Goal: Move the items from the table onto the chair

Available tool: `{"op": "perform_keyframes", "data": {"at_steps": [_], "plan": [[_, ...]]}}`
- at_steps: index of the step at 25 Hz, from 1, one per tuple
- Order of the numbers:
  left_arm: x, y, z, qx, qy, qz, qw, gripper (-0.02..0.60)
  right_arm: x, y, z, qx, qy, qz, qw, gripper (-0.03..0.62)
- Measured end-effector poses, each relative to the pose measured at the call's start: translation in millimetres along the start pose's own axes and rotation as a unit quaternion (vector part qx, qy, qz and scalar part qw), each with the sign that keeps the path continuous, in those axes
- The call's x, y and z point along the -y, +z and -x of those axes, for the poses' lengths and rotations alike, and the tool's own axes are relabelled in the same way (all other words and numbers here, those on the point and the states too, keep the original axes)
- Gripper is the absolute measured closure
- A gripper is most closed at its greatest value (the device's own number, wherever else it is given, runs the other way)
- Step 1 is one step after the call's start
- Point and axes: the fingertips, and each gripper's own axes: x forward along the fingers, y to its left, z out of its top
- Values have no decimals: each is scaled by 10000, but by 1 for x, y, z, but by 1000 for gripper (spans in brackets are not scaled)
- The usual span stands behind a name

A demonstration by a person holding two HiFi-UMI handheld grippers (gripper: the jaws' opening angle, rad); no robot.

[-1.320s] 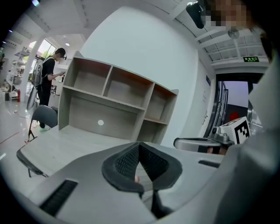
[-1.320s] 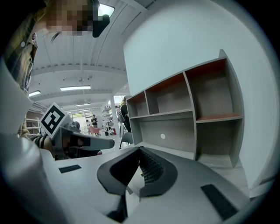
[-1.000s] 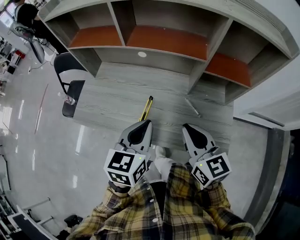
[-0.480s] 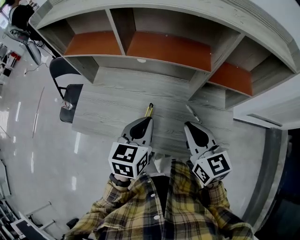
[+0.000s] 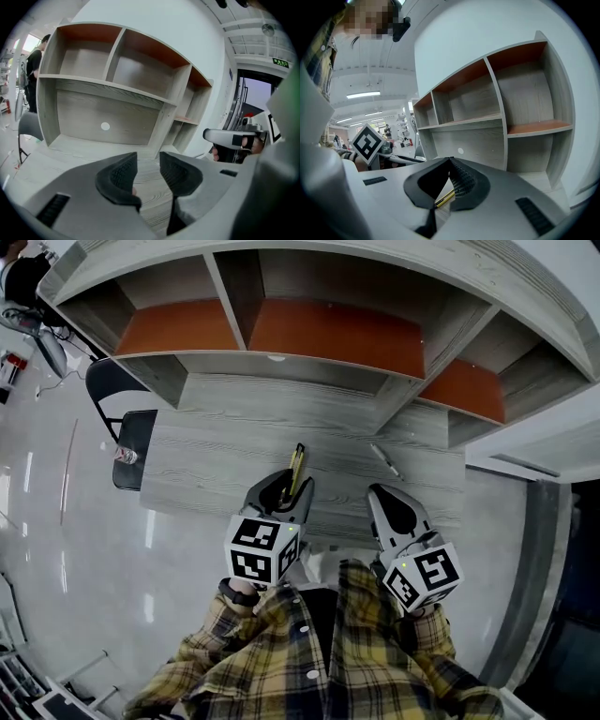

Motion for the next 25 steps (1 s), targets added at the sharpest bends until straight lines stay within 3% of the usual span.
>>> {"op": "perform_keyframes", "data": {"at_steps": [5, 14, 25], "plan": [[-15, -14, -11, -251, 71, 113, 9996, 383, 3, -7, -5, -70, -33, -85, 9999, 576], [-50, -64, -52, -856, 428, 124, 9953, 382, 6, -38, -16, -416, -29, -314, 9986, 576], [-94, -153, -114, -1755, 853, 92, 9807, 382, 11, -91, -14, -874, -37, -783, 9931, 576]]}}
